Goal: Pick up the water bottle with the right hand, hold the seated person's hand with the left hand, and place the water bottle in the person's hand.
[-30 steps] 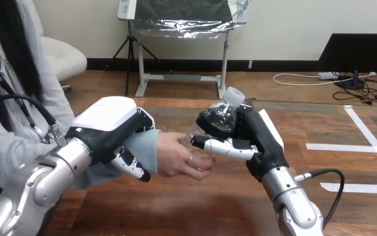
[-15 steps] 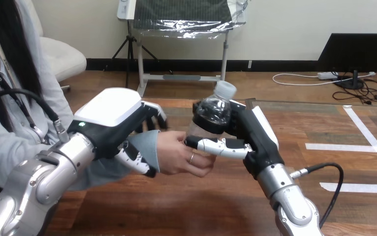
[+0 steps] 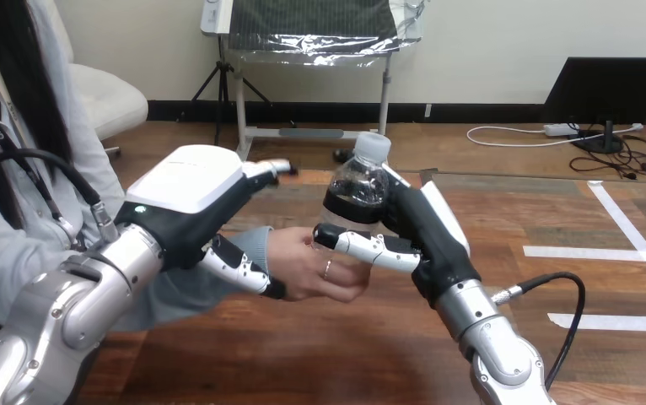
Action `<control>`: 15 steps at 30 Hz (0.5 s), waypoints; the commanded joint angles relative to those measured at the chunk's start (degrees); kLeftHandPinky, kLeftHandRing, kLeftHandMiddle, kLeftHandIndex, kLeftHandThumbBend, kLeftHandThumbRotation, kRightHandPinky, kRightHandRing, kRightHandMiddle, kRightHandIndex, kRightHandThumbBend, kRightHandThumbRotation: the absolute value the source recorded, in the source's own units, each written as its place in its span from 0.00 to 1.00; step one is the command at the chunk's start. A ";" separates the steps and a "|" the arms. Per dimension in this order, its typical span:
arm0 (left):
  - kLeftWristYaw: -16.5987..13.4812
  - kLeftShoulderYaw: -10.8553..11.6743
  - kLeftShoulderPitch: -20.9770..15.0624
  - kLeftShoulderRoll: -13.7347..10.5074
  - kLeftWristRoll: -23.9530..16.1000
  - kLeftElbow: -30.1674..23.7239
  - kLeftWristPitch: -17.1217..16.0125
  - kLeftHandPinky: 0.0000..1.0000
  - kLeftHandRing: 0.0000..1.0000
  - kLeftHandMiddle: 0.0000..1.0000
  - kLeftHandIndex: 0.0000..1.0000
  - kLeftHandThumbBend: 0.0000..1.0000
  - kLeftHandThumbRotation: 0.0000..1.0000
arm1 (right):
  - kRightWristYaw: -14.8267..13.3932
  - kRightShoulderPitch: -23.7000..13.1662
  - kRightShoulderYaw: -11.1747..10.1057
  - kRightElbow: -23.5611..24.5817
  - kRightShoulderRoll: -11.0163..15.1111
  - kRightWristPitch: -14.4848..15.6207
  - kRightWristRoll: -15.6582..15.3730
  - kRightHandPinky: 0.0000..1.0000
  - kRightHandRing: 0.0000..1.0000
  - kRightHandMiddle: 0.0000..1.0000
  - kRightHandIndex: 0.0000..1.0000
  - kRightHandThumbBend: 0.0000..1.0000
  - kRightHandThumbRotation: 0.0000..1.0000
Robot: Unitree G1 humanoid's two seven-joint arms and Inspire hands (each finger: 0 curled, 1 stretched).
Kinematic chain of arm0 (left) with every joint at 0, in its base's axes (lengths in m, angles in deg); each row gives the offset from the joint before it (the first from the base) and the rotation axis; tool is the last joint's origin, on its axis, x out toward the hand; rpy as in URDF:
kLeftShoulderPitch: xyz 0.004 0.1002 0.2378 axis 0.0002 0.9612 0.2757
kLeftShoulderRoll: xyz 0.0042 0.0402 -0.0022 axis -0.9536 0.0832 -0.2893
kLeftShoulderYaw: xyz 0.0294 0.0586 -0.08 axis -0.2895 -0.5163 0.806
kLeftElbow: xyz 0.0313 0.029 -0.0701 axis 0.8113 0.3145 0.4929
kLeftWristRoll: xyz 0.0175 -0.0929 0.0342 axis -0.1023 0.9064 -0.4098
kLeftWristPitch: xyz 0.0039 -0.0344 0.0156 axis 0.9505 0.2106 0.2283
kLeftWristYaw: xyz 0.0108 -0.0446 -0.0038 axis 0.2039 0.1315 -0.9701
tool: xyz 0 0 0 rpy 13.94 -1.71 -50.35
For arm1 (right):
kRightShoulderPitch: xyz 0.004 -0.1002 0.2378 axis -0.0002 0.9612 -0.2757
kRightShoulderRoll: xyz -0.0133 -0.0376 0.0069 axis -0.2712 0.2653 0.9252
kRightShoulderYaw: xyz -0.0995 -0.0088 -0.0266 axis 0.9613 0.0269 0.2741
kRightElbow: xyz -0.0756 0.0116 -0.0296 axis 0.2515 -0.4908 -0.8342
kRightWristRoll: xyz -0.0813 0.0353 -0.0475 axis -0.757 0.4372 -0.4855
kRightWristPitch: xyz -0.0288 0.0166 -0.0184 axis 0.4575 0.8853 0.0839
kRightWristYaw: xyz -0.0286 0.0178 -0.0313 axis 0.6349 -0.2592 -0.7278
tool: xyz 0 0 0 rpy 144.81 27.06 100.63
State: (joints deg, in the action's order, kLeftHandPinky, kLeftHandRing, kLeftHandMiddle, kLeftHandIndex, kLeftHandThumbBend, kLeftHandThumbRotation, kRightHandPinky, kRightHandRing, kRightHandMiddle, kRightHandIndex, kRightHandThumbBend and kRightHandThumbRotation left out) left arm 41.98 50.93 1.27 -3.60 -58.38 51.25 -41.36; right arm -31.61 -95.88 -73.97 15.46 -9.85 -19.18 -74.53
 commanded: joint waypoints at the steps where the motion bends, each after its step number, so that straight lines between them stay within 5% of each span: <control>1: -1.30 2.14 -1.09 -0.82 0.65 -1.88 0.15 0.90 0.96 0.98 0.99 1.00 0.46 | -0.14 -3.22 0.55 2.23 1.09 0.04 -0.19 1.00 1.00 1.00 1.00 0.99 0.74; 15: -1.22 2.80 1.11 -1.43 0.88 -2.60 0.14 0.95 1.00 1.00 1.00 1.00 0.55 | 0.43 -3.35 0.52 1.66 2.12 -0.85 0.27 1.00 1.00 1.00 1.00 1.00 0.78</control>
State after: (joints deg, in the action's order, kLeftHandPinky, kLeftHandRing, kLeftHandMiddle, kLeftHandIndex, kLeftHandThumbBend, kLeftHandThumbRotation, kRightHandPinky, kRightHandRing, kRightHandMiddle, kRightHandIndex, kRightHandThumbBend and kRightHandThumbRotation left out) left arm 41.88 51.72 2.61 -4.07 -58.31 50.89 -41.35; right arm -31.41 -95.88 -73.59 15.45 -8.74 -18.97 -74.78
